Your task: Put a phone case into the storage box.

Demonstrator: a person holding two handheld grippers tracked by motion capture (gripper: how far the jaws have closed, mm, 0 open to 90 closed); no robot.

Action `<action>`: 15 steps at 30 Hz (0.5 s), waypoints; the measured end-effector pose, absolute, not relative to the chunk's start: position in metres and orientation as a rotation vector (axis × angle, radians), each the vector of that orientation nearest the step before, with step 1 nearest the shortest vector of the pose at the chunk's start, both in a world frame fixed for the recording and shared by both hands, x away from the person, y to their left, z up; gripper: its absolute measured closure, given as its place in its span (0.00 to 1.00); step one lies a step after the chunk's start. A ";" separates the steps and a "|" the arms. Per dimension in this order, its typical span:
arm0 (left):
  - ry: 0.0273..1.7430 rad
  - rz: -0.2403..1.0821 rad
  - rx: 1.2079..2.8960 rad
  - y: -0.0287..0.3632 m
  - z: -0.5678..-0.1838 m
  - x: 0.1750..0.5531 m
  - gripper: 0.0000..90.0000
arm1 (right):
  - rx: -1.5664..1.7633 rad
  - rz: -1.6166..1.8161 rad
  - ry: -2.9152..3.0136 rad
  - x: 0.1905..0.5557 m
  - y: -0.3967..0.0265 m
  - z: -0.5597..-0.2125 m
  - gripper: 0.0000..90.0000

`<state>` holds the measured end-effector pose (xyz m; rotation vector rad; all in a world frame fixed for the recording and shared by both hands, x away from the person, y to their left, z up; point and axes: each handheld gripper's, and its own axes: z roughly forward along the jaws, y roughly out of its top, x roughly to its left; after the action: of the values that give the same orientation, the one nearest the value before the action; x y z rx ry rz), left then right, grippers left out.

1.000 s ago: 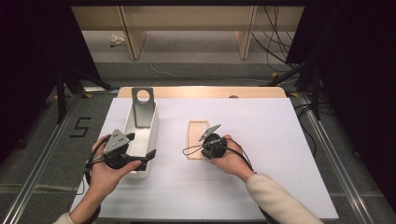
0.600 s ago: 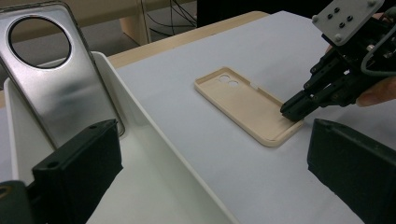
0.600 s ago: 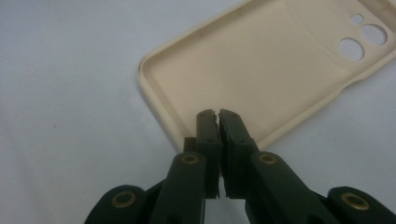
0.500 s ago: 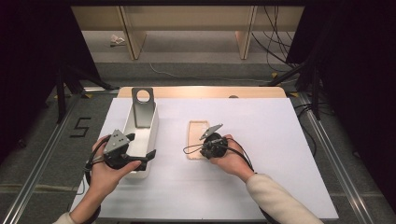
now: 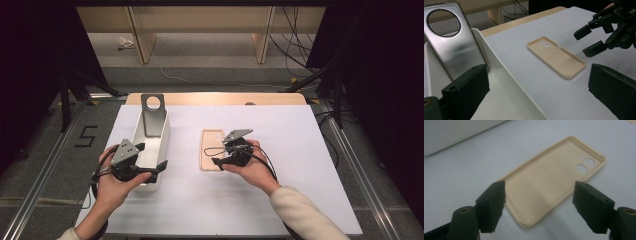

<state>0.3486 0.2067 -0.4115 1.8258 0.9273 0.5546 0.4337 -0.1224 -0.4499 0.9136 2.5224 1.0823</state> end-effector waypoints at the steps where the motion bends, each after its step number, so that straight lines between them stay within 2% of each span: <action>1: 0.927 0.555 1.826 0.207 -0.412 0.349 0.03 | 0.916 1.093 2.515 0.434 -0.123 -0.449 0.26; 3: 0.926 0.555 1.827 0.207 -0.412 0.349 0.03 | 0.921 1.105 2.497 0.433 -0.126 -0.447 0.22; 15: 0.922 0.554 1.826 0.206 -0.411 0.348 0.03 | 0.930 1.148 2.422 0.431 -0.136 -0.443 0.19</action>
<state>0.3483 0.2065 -0.4110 1.8261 0.9222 0.5541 0.4307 -0.1359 -0.4428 0.9300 2.4216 1.1483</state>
